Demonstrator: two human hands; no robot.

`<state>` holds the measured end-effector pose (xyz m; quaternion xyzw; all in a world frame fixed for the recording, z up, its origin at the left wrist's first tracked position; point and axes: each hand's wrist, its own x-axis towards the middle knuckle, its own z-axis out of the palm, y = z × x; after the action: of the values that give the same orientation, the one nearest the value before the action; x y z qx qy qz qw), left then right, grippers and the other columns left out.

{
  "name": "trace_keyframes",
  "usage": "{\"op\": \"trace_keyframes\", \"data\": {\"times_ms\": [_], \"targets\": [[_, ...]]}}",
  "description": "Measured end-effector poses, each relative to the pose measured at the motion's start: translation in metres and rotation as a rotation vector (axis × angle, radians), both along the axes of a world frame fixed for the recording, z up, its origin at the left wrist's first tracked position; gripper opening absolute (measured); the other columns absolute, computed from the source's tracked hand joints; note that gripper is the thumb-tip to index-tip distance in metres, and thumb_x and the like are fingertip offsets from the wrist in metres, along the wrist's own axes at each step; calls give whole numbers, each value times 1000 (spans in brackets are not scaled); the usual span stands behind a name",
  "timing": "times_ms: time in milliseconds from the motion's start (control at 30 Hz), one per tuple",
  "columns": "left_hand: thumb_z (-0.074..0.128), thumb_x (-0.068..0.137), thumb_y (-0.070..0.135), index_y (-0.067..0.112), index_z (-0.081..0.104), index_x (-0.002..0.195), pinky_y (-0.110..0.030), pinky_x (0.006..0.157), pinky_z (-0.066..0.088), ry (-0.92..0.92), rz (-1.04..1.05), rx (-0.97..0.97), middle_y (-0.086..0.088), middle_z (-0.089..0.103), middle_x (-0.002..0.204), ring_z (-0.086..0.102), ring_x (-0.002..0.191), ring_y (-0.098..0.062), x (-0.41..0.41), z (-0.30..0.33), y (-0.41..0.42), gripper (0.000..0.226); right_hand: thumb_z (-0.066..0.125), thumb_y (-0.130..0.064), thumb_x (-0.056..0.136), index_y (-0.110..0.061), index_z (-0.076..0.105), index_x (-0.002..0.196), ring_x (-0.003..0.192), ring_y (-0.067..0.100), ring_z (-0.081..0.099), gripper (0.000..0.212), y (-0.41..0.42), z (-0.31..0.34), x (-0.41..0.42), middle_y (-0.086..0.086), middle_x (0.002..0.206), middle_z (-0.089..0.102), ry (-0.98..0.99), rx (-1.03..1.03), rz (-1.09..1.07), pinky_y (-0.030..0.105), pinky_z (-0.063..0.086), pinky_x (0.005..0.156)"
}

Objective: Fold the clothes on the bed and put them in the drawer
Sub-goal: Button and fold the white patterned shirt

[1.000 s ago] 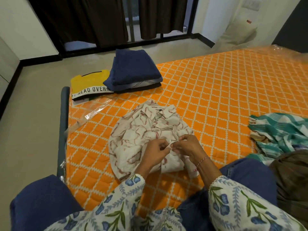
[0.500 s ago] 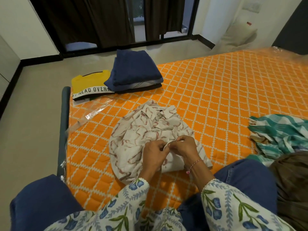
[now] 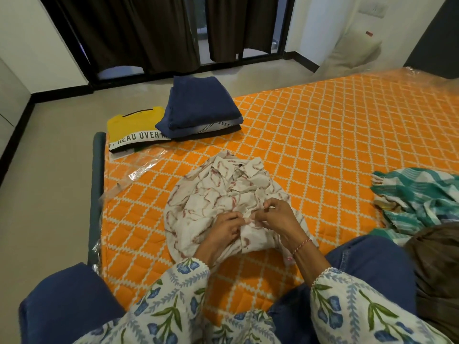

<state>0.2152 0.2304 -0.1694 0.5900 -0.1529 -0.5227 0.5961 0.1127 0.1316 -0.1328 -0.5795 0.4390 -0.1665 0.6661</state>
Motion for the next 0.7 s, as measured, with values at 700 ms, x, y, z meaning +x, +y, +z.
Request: {"op": "trace_keyframes", "data": {"times_ms": [700], "targets": [[59, 84, 0, 14, 27, 61, -29, 60, 20, -717, -55, 189, -7, 23, 59, 27, 53, -15, 32, -5, -5, 42, 49, 20, 81, -11, 39, 60, 46, 20, 43, 39, -51, 7, 59, 14, 61, 47, -23, -249, -29, 30, 35, 49]]}}
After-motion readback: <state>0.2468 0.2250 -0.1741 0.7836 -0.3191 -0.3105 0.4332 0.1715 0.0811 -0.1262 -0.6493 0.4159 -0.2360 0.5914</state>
